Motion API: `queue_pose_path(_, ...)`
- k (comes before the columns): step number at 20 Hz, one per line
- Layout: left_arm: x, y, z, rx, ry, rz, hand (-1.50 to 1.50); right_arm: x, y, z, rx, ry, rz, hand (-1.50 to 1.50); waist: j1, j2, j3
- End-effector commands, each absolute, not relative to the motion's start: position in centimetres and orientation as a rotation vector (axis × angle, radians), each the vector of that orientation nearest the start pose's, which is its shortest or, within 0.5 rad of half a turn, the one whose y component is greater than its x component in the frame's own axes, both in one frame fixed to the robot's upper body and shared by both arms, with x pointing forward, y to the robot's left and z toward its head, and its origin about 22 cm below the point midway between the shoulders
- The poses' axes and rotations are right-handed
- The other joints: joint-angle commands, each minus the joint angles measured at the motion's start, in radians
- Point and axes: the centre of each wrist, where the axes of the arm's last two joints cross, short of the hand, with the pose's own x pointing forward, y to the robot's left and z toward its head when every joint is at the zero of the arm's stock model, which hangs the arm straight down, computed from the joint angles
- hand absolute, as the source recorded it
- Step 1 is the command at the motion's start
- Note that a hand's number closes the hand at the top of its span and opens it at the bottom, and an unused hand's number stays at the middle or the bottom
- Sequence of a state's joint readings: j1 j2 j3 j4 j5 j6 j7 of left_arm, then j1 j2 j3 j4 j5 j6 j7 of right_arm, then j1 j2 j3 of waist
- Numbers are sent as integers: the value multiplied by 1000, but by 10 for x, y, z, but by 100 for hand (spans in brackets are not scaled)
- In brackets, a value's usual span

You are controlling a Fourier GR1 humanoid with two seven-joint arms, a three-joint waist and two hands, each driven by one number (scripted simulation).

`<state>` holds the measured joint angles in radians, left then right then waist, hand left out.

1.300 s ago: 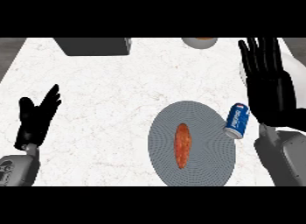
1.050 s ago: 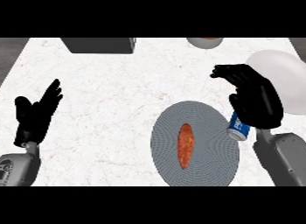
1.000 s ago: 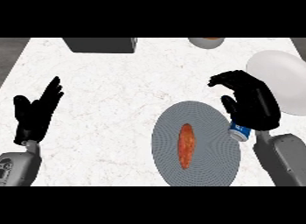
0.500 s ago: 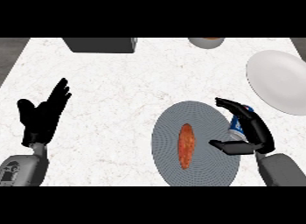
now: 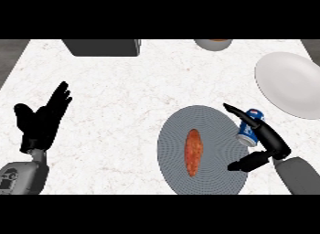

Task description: Pick the sweet potato from the placemat and place it in the plate

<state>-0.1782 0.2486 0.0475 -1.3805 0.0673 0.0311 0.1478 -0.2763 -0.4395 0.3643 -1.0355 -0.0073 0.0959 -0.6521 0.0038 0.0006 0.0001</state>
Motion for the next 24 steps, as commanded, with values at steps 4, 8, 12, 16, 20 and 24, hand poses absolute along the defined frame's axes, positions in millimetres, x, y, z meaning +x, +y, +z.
queue_pose_path(4, 276, 297, 27, 190, -1397, -77, 0, 292, -256, -11, 52, -1677, 934, -150, -2, -4, -1)
queue_pose_path(8, 295, 295, 39, 192, -1425, -82, 0, 298, -256, 2, 35, -1545, 1068, -150, -5, -2, -1)
queue_pose_path(12, 286, 275, 22, 172, -1411, -86, 0, 287, -240, 0, -55, -1507, 1185, -150, -6, -2, -1)
queue_pose_path(16, 279, 275, 10, 181, -1411, -82, 0, 301, -222, 11, -126, -1459, 1241, -150, -1, -1, 0)
queue_pose_path(20, 286, 277, 23, 157, -1407, -98, 0, 300, -209, -24, -120, -1373, 1326, -150, 3, 1, 0)
queue_pose_path(24, 285, 273, 16, 181, -1421, -86, 0, 285, -196, 10, -122, -1339, 1358, -150, -5, -2, 0)
